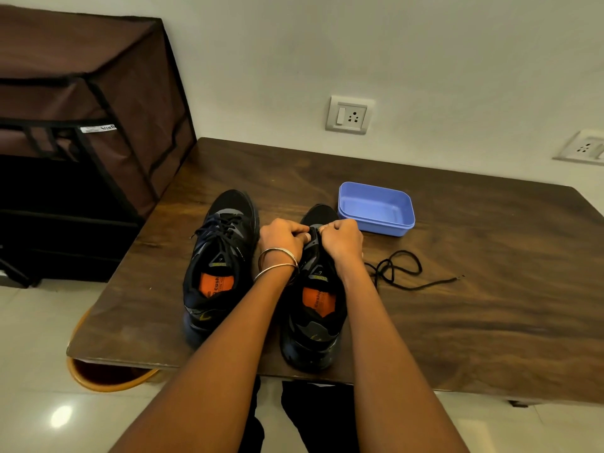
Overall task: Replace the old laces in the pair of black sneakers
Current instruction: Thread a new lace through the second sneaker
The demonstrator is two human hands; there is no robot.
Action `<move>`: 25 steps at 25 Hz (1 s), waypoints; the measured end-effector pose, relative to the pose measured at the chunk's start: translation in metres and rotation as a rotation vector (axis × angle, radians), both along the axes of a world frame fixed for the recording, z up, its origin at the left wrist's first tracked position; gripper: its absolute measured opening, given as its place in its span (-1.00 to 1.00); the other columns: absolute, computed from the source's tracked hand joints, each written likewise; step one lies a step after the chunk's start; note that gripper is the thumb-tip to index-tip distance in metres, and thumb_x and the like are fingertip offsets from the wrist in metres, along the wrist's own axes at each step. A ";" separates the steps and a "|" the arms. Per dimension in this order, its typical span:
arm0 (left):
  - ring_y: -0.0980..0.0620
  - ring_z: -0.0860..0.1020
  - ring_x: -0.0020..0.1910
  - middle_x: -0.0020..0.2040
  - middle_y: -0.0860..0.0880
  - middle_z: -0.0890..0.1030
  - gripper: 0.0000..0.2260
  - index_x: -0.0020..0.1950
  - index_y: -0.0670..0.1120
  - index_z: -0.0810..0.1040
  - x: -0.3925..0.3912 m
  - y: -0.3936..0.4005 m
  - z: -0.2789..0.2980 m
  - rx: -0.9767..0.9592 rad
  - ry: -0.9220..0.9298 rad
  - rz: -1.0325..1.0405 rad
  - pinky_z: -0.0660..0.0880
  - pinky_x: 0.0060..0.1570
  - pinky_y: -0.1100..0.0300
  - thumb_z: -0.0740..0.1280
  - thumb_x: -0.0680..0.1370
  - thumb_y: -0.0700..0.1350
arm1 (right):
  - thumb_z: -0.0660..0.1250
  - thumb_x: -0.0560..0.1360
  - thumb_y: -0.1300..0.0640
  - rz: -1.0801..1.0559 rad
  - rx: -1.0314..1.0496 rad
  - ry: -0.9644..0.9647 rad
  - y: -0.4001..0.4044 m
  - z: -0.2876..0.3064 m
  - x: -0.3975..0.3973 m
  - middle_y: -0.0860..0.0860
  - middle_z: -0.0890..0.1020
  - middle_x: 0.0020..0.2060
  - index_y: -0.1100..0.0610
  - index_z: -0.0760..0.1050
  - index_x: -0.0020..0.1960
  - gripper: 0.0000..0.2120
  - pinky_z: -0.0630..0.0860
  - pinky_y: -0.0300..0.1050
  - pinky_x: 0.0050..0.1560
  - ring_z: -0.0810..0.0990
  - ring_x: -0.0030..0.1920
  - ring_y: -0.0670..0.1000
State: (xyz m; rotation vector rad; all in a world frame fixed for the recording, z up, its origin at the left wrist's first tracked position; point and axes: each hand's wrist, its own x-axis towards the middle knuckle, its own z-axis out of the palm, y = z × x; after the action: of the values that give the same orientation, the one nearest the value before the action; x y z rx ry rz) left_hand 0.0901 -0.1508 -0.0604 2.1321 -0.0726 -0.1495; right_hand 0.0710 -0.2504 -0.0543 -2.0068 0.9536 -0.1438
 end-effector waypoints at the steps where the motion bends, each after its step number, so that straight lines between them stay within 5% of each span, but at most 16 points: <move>1: -0.01 0.63 -0.02 -0.01 -0.06 0.69 -0.84 0.05 -0.03 0.70 0.000 0.001 0.000 0.000 0.000 -0.003 0.54 0.15 0.16 0.45 0.49 -0.16 | 0.26 0.47 0.14 -0.036 0.024 0.012 0.002 0.001 0.001 0.06 0.60 -0.14 0.11 0.52 -0.18 -0.90 0.42 0.23 0.21 0.56 0.09 0.19; 7: -0.02 0.62 0.01 0.03 -0.04 0.68 -0.84 0.05 0.02 0.70 0.001 0.002 0.002 0.046 0.044 0.020 0.54 0.14 0.16 0.46 0.49 -0.13 | 0.31 0.53 0.06 -0.135 0.062 0.118 -0.001 0.003 0.003 0.10 0.49 0.24 0.03 0.61 0.12 -0.80 0.25 0.11 0.21 0.34 0.28 0.17; 18: -0.03 0.64 -0.08 -0.04 -0.02 0.68 -0.86 0.01 0.01 0.71 0.010 0.002 0.002 0.105 0.040 -0.091 0.60 0.05 0.05 0.48 0.46 -0.12 | 0.33 0.56 0.09 0.018 -0.300 0.143 0.002 -0.004 0.005 0.05 0.49 0.16 0.01 0.65 0.02 -0.88 0.27 0.17 0.20 0.36 0.26 0.14; 25: -0.04 0.65 -0.13 -0.06 -0.03 0.68 -0.90 -0.06 0.02 0.72 0.010 0.003 -0.001 0.049 0.056 -0.033 0.62 -0.02 0.05 0.49 0.46 -0.13 | 0.35 0.47 0.15 -0.092 -0.011 0.030 0.003 -0.013 0.010 0.04 0.67 -0.04 0.03 0.61 -0.32 -0.80 0.47 0.23 0.21 0.56 0.12 0.14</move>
State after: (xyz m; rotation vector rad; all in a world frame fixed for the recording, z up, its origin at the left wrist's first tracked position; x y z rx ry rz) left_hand 0.1002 -0.1480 -0.0612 2.1748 -0.0718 -0.2322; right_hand 0.0808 -0.2470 -0.0673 -1.9811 1.0666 -0.1702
